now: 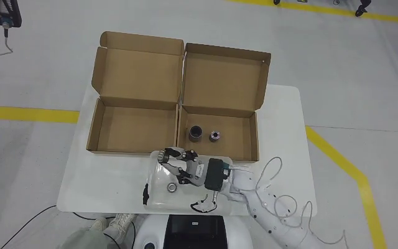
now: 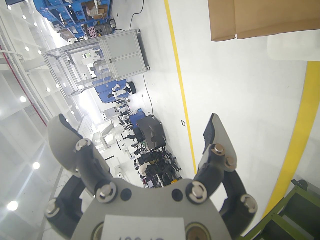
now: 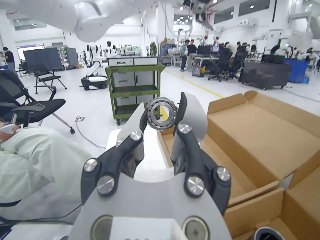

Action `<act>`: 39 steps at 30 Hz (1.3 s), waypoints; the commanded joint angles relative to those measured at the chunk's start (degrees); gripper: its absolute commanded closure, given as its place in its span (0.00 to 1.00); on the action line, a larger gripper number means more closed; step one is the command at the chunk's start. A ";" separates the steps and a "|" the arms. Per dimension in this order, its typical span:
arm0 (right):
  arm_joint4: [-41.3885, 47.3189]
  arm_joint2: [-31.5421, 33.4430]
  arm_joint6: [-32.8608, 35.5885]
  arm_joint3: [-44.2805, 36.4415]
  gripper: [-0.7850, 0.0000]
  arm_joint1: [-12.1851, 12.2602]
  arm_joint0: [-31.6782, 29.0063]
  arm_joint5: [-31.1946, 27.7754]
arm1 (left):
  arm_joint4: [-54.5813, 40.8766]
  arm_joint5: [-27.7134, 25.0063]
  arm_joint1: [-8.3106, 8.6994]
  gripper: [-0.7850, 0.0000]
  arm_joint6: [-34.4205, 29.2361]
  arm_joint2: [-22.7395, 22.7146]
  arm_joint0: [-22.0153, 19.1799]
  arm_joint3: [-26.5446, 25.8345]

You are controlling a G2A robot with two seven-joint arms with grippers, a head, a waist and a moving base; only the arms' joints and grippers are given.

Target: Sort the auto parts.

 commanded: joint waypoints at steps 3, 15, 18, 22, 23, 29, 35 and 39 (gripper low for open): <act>-0.69 1.29 0.58 -4.44 1.00 0.20 0.52 0.43 | 0.00 0.00 0.00 0.00 0.00 0.00 0.00 0.00; 2.28 4.44 11.37 -15.03 1.00 0.12 3.78 1.26 | 0.00 0.00 0.00 0.00 0.00 0.00 0.00 0.00; 1.75 4.65 16.34 -17.91 1.00 0.02 4.70 2.40 | 0.00 0.00 0.00 0.00 0.00 0.00 0.00 0.00; 2.12 4.90 20.79 -21.44 1.00 -0.09 5.03 3.60 | 0.00 0.00 0.00 0.00 0.00 0.00 0.00 0.00; 2.06 5.03 21.59 -22.05 1.00 -0.09 4.99 3.91 | 0.00 0.00 0.00 0.00 0.00 0.00 0.00 0.00; 1.94 5.36 22.80 -23.32 1.00 -0.13 4.56 4.69 | 0.00 0.00 0.00 0.00 0.00 0.00 0.00 0.00; 1.07 4.95 24.13 -21.98 1.00 -0.21 4.49 4.75 | 0.00 0.00 0.00 0.00 0.00 0.00 0.00 0.00; -0.52 3.49 26.36 -20.51 1.00 -0.37 4.01 5.68 | 0.00 0.00 0.00 0.00 0.00 0.00 0.00 0.00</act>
